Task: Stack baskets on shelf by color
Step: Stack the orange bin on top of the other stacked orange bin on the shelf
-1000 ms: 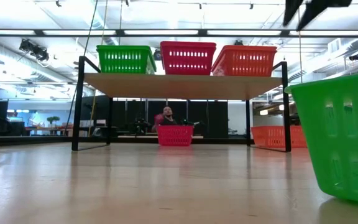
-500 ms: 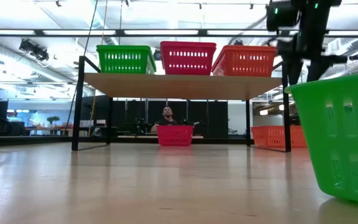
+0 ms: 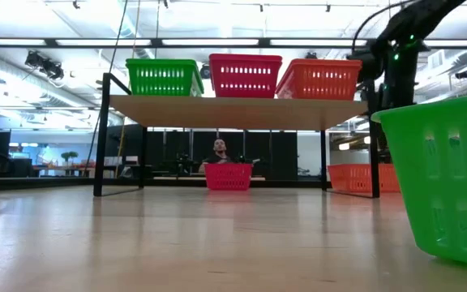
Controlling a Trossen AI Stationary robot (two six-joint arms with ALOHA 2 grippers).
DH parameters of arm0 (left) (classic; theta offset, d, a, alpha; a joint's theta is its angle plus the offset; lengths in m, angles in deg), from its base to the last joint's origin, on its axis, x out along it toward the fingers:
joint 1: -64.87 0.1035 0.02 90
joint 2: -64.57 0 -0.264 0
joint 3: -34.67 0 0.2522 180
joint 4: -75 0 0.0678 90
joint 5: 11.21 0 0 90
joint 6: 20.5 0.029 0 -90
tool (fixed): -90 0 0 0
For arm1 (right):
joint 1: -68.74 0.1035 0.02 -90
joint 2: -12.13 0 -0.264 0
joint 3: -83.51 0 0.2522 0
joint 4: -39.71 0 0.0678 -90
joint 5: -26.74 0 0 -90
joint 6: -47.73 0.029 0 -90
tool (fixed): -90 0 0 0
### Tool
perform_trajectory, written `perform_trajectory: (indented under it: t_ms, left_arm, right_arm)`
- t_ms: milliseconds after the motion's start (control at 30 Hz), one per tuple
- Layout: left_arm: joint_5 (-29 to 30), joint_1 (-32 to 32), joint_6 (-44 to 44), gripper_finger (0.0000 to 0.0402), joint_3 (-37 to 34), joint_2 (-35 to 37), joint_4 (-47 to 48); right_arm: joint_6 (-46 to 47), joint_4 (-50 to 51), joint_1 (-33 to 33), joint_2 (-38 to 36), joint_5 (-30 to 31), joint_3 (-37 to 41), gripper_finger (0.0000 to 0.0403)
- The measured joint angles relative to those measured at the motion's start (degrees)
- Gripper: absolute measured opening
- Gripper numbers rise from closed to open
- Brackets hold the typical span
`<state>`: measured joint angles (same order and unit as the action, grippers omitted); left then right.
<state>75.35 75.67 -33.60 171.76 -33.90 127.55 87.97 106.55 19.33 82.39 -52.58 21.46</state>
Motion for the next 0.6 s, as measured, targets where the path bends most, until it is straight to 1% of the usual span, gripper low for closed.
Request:
perform_trajectory:
  t_ms: [133, 267, 400, 500, 600]
  left_arm:
    - [-0.5, 1.99, -2.04, 0.0084, 0.0, 0.0, -2.6]
    - [-0.81, 2.11, -3.09, 0.0082, 0.0, 0.0, -5.25]
    - [-1.15, 2.12, -3.19, 0.0078, 0.0, 0.02, -3.73]
    - [-3.66, 2.13, -3.24, 0.008, 0.0, 0.02, -1.86]
    - [-7.1, 2.11, -4.39, 0.0082, 0.0, 0.27, 0.25]
  right_arm:
    - [-0.84, -0.99, -0.65, 2.57, -0.59, 1.45, 0.0204]
    - [-1.69, -3.91, -0.65, 4.61, -0.71, 1.59, 0.0204]
    - [-1.99, -8.22, -0.65, 6.46, -2.2, 1.59, 0.0204]
    - [1.31, -10.09, -0.77, 9.04, -3.42, 1.59, 0.0202]
    - [1.96, -10.85, -1.07, 12.44, -4.65, 1.59, 0.0192]
